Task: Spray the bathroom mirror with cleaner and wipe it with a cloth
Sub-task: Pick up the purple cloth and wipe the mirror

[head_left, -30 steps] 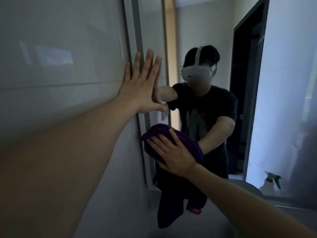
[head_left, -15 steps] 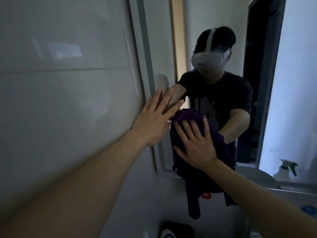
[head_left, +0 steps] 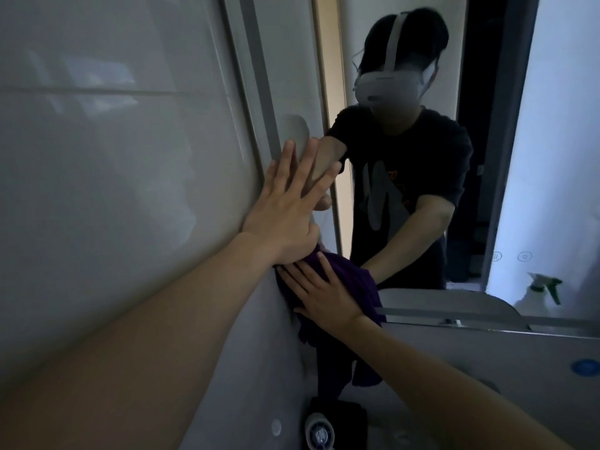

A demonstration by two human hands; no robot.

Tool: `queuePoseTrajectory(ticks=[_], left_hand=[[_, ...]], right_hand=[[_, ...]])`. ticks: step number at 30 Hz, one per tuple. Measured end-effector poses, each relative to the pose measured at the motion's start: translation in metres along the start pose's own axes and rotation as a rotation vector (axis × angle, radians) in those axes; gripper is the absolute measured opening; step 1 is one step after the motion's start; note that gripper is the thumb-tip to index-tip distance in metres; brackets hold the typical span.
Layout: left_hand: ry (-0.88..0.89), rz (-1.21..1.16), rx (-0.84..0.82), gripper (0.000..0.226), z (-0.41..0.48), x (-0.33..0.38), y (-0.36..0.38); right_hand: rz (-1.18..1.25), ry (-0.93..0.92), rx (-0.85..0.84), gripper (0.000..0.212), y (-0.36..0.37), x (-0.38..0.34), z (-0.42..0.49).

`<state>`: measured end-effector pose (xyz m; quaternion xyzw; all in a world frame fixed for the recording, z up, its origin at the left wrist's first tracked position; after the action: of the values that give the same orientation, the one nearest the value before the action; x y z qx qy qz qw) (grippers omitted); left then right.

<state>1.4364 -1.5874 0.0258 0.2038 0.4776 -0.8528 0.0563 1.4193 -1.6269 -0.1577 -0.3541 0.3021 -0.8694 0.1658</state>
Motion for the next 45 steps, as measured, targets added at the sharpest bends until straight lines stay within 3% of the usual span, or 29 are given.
queuePoseTrajectory(ticks=[6, 19, 21, 23, 31, 34, 41, 45], left_hand=[[-0.013, 0.038, -0.013, 0.099, -0.001, 0.0, 0.002], [-0.092, 0.089, 0.15, 0.097, 0.004, 0.017, 0.007], [-0.005, 0.13, 0.202, 0.092, 0.005, 0.035, 0.007], [0.192, 0.196, 0.238, 0.09, 0.011, 0.065, 0.008], [0.599, 0.298, 0.292, 0.077, 0.071, 0.16, -0.009], [0.589, 0.314, 0.354, 0.073, 0.087, 0.171, -0.008], [0.577, 0.341, 0.516, 0.074, 0.093, 0.173, 0.0], [0.572, 0.34, 0.532, 0.073, 0.093, 0.174, 0.003]], right_hand=[[-0.053, -0.188, -0.01, 0.088, 0.006, 0.031, -0.034], [-0.109, 0.021, 0.073, 0.085, -0.027, 0.262, -0.168], [-0.136, 0.087, 0.077, 0.084, -0.027, 0.288, -0.188], [-0.116, 0.141, 0.082, 0.083, -0.026, 0.299, -0.2], [0.011, 0.338, 0.114, 0.089, -0.015, 0.275, -0.201], [0.047, 0.338, 0.133, 0.089, -0.006, 0.258, -0.198], [0.018, 0.115, 0.108, 0.089, 0.021, 0.187, -0.177], [-0.012, 0.038, 0.081, 0.078, 0.032, 0.13, -0.149]])
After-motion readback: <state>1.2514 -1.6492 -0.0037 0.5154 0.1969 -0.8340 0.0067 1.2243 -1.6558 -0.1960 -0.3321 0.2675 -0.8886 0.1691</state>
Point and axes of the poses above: each hand's wrist, its own z-axis towards the middle knuckle, its own y-axis out of the palm, x = y × z, the point moved 7 cm from there along z, towards the middle knuckle, and after that the axes turned 7 degrees about y, right-handed, at the moved point
